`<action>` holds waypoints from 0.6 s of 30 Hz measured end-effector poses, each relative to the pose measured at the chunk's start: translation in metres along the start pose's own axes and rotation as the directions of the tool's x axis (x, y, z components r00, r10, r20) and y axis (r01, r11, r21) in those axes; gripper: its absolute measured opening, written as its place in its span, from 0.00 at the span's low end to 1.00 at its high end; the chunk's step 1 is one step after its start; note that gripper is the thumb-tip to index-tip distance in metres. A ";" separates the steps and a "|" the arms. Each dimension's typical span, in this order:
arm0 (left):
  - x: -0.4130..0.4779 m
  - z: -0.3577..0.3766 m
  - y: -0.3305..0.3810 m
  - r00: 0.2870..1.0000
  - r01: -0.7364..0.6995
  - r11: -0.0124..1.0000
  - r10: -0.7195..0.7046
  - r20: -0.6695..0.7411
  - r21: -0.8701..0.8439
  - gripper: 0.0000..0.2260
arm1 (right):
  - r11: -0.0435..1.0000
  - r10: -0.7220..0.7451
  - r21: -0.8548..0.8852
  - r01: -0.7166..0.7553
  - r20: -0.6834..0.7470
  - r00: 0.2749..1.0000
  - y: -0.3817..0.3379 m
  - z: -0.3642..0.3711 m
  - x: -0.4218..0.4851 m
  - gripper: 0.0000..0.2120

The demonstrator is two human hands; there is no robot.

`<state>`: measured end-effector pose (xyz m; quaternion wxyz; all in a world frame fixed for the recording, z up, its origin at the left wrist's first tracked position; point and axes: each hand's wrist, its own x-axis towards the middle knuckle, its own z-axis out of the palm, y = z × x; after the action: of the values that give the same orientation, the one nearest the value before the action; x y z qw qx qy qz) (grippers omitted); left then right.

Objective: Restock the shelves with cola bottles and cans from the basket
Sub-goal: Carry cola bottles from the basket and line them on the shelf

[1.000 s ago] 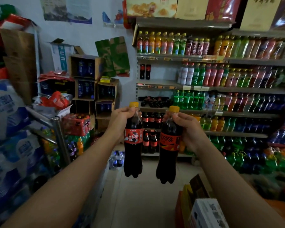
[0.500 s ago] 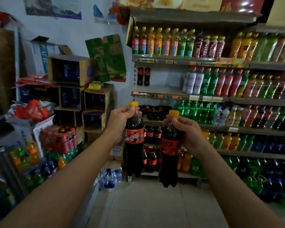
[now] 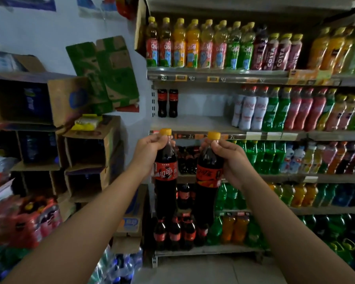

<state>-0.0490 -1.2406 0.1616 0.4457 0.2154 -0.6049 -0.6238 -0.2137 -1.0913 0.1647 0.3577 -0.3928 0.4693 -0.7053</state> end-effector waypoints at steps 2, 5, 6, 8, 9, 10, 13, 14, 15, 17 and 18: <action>0.038 -0.002 -0.009 1.000 0.000 1.000 0.000 0.003 -0.002 0.11 | 1.000 0.001 0.016 -0.001 -0.006 1.000 0.008 -0.005 0.038 0.10; 0.087 -0.002 -0.023 1.000 -0.013 1.000 0.014 0.023 -0.013 0.08 | 0.999 -0.011 0.031 0.012 -0.027 1.000 0.019 -0.013 0.089 0.17; 0.104 -0.002 -0.028 1.000 -0.016 1.000 0.017 0.026 -0.017 0.08 | 0.999 -0.020 0.032 0.020 -0.023 1.000 0.022 -0.016 0.107 0.18; 0.136 -0.001 -0.036 1.000 -0.019 1.000 0.020 0.025 -0.025 0.08 | 0.999 -0.031 0.045 0.031 0.005 1.000 0.028 -0.022 0.140 0.17; 0.153 -0.001 -0.039 0.999 -0.028 0.999 0.028 0.027 -0.034 0.08 | 0.998 -0.033 0.059 0.032 0.018 0.999 0.031 -0.025 0.159 0.15; 0.166 0.000 -0.041 0.999 -0.036 0.998 0.037 0.029 -0.046 0.08 | 0.997 -0.037 0.073 0.035 0.031 0.999 0.032 -0.030 0.175 0.14; 0.212 0.006 -0.044 0.998 -0.054 0.996 0.056 0.020 -0.077 0.08 | 0.990 -0.072 0.125 0.061 0.082 0.994 0.036 -0.042 0.229 0.13; 0.231 0.009 -0.045 0.998 -0.066 0.995 0.067 0.016 -0.075 0.09 | 0.988 -0.087 0.140 0.072 0.107 0.990 0.038 -0.047 0.251 0.13; 0.245 0.011 -0.044 0.997 -0.075 0.994 0.076 0.017 -0.076 0.10 | 0.986 -0.100 0.147 0.081 0.128 0.987 0.037 -0.050 0.266 0.13; 0.273 0.016 -0.040 0.995 -0.097 0.993 0.099 0.013 -0.073 0.11 | 0.984 -0.113 0.155 0.089 0.156 0.981 0.033 -0.055 0.299 0.13; 0.290 0.020 -0.038 0.993 -0.115 0.991 0.116 0.009 -0.068 0.11 | 0.982 -0.125 0.160 0.097 0.174 0.977 0.030 -0.058 0.317 0.12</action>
<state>-0.2242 -1.4707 0.2076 0.4840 0.1608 -0.5980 -0.6183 -0.3997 -1.3554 0.1914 0.3879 -0.4539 0.3569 -0.7184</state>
